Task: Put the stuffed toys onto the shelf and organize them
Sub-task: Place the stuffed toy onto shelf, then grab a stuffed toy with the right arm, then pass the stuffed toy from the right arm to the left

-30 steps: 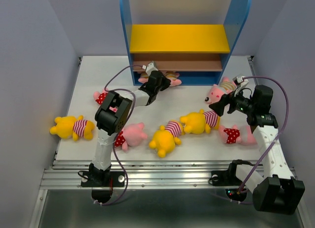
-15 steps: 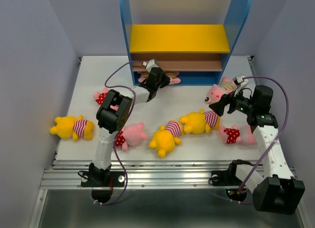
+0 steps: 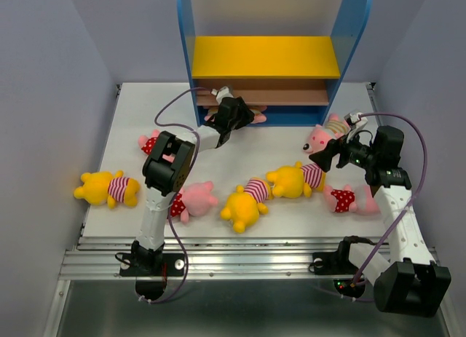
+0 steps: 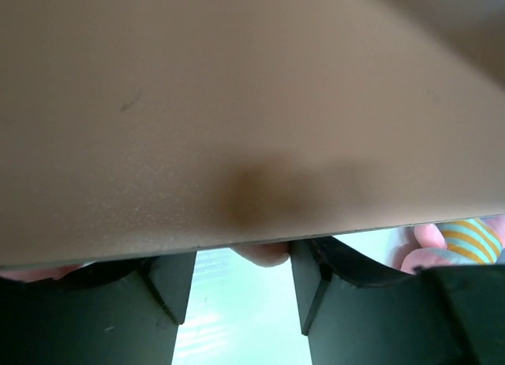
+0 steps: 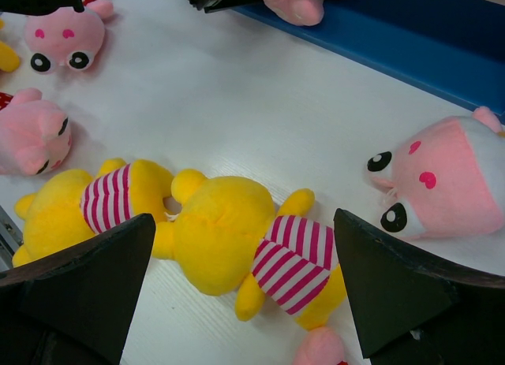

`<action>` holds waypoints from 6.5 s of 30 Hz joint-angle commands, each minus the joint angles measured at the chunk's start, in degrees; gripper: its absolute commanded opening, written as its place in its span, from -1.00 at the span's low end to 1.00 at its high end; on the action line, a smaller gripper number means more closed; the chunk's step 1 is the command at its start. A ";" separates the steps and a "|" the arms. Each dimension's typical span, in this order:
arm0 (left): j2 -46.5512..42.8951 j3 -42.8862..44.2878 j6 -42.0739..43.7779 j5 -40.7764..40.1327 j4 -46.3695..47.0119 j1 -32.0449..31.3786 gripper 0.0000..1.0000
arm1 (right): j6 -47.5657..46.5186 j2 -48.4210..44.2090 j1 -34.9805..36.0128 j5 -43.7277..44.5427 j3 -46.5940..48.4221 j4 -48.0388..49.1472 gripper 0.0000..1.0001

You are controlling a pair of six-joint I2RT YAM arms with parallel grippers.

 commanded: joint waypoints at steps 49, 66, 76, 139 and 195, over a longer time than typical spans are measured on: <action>-65.78 -44.18 19.21 -0.08 -8.05 1.10 0.39 | -10.35 0.45 0.06 -9.09 -1.39 -1.83 1.00; -99.11 -57.73 14.02 -10.82 -24.92 2.16 0.52 | -12.64 4.15 0.06 8.63 -0.43 -4.12 1.00; -102.28 -57.03 15.26 -8.62 -26.87 2.16 0.52 | 11.40 18.11 0.06 33.97 6.68 2.65 1.00; -83.31 -57.39 16.83 37.51 4.59 1.81 0.60 | -54.19 22.95 4.36 -4.01 44.47 -60.78 -0.91; -57.11 -44.64 36.44 29.43 -4.72 -16.74 0.57 | -44.37 15.75 42.25 11.21 25.24 -51.59 -0.88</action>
